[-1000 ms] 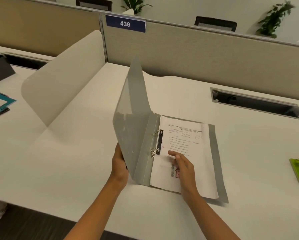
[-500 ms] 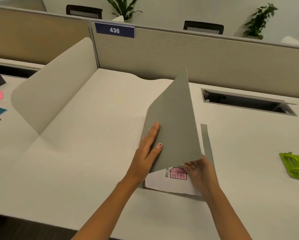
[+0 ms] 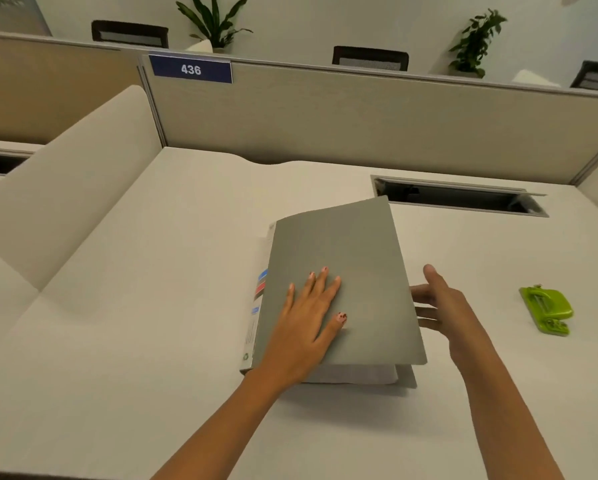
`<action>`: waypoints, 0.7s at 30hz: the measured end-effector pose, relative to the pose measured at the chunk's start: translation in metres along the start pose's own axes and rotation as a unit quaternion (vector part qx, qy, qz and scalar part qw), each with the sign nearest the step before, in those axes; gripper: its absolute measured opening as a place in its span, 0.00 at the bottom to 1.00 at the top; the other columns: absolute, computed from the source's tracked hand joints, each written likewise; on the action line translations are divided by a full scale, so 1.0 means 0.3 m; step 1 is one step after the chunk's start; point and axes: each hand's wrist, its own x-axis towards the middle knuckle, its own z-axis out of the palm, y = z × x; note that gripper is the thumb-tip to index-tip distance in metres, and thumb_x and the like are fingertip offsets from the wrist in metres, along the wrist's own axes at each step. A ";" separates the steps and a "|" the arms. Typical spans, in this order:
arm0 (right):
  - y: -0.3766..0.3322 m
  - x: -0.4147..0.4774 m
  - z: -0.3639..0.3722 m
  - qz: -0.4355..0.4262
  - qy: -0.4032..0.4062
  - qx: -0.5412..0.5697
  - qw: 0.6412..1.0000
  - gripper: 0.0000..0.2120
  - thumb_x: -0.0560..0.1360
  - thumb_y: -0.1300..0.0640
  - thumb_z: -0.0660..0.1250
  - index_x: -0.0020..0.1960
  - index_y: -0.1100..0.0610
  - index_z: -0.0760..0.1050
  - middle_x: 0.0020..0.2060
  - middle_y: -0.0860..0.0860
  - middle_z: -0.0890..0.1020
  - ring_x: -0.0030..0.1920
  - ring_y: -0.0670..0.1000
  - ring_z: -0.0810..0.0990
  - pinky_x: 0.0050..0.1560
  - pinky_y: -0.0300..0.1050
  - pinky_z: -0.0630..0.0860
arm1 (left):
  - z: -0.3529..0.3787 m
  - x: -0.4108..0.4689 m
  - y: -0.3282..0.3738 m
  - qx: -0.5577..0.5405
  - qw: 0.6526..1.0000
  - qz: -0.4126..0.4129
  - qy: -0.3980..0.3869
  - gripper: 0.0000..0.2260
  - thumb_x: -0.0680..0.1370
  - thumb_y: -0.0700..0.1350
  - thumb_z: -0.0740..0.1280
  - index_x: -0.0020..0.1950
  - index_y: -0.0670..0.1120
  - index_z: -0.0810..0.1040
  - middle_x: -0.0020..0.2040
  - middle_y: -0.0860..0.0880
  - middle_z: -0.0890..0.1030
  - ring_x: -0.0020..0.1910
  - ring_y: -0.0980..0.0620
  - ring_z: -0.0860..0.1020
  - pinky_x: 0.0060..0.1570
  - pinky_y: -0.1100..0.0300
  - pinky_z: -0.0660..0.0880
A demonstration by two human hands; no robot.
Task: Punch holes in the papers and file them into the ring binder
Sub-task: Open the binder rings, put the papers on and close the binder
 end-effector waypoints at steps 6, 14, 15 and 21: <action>0.089 0.037 0.024 -0.019 0.092 -0.183 0.979 0.17 0.73 0.42 0.67 0.39 0.57 0.78 0.39 0.53 0.83 0.42 0.56 0.81 0.50 0.56 0.80 | 0.078 0.044 -0.026 0.089 0.994 -0.056 0.010 0.35 0.75 0.65 0.32 0.77 0.49 0.47 0.77 0.53 0.43 0.77 0.54 0.42 0.76 0.52 0.41; 0.238 0.069 0.068 0.041 0.095 -0.259 0.960 0.08 0.74 0.52 0.66 0.46 0.56 0.80 0.45 0.53 0.83 0.42 0.54 0.77 0.42 0.43 0.71 | 0.164 0.039 -0.061 0.243 0.962 -0.128 0.003 0.29 0.81 0.56 0.44 0.71 0.39 0.68 0.71 0.41 0.70 0.70 0.42 0.69 0.66 0.48 0.57; 0.250 0.066 0.073 0.039 0.098 -0.265 0.959 0.08 0.74 0.53 0.65 0.48 0.56 0.79 0.47 0.53 0.82 0.43 0.54 0.77 0.43 0.43 0.71 | 0.173 0.039 -0.061 0.258 0.958 -0.123 0.008 0.29 0.80 0.56 0.47 0.71 0.38 0.68 0.71 0.41 0.70 0.70 0.42 0.70 0.66 0.48 0.58; 0.302 0.045 0.099 -0.050 0.116 -0.345 0.930 0.12 0.77 0.55 0.62 0.58 0.58 0.72 0.53 0.54 0.76 0.52 0.56 0.77 0.46 0.46 0.72 | 0.215 0.044 -0.062 0.293 0.947 -0.131 0.002 0.29 0.77 0.55 0.51 0.70 0.38 0.69 0.70 0.41 0.72 0.69 0.42 0.71 0.67 0.47 0.58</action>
